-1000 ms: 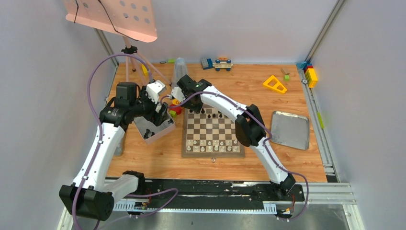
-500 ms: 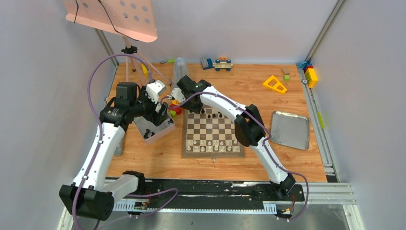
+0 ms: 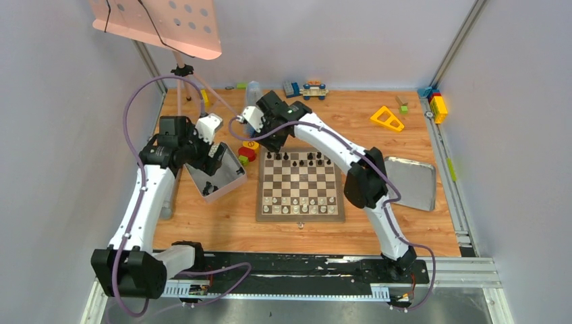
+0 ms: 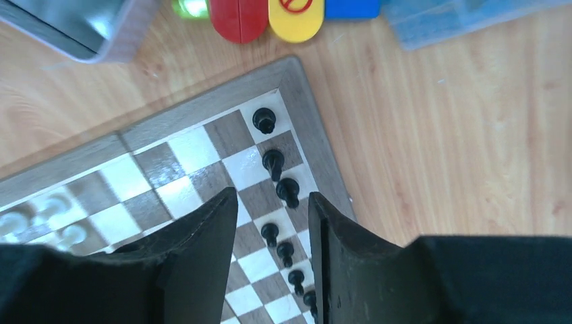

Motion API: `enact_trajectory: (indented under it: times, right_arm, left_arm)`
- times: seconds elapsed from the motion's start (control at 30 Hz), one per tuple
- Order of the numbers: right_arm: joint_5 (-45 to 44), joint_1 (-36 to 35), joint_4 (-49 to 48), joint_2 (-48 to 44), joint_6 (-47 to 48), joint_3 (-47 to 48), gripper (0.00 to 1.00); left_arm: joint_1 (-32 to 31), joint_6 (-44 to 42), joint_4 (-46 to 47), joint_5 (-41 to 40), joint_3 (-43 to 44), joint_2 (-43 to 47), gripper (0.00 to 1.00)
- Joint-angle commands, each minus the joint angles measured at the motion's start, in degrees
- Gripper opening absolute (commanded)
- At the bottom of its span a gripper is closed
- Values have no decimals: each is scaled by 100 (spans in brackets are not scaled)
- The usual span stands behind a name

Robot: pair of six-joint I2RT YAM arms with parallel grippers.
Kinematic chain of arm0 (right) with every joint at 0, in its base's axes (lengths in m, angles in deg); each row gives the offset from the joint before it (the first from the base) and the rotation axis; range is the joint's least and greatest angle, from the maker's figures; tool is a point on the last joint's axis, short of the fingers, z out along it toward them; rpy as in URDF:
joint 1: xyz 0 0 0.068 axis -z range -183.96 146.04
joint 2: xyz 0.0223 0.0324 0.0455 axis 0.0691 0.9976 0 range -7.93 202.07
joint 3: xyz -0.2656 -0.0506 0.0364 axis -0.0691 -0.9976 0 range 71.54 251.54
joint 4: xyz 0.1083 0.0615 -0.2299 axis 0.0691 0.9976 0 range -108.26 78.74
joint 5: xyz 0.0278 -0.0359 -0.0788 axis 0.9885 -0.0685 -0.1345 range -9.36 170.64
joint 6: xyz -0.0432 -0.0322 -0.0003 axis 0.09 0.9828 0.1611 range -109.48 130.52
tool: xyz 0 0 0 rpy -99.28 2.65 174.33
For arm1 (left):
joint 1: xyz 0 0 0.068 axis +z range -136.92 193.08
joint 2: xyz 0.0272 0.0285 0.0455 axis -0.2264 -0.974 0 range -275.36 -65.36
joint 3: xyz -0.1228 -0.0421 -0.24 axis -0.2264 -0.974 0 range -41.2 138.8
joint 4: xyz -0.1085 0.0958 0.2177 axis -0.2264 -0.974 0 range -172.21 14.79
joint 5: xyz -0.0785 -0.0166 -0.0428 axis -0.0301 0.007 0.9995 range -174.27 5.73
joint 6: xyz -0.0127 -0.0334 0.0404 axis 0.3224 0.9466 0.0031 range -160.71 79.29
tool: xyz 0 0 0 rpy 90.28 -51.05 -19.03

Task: Set up the chess pieces on the board
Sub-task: Place the chess piece on the chessboard, then pick up the chess piece from the storage box.

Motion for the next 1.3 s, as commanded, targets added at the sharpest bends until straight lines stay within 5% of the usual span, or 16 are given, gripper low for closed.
enact_trajectory:
  times: [0.0,0.53,1.27]
  right_arm:
    - [835,134,-495,-1237,-371,-178,45]
    - [1119,489,-894,-2523,-618,-2031,42]
    - [1374,635,-972,-2741,-720,-2665,35]
  left_arm:
    - [203,-499,-253,-502,65,-405,98]
    - [221,-1119,-246,-1076,141,-2689,71]
    - [221,-1061,294,-1286,-267,-3577,41]
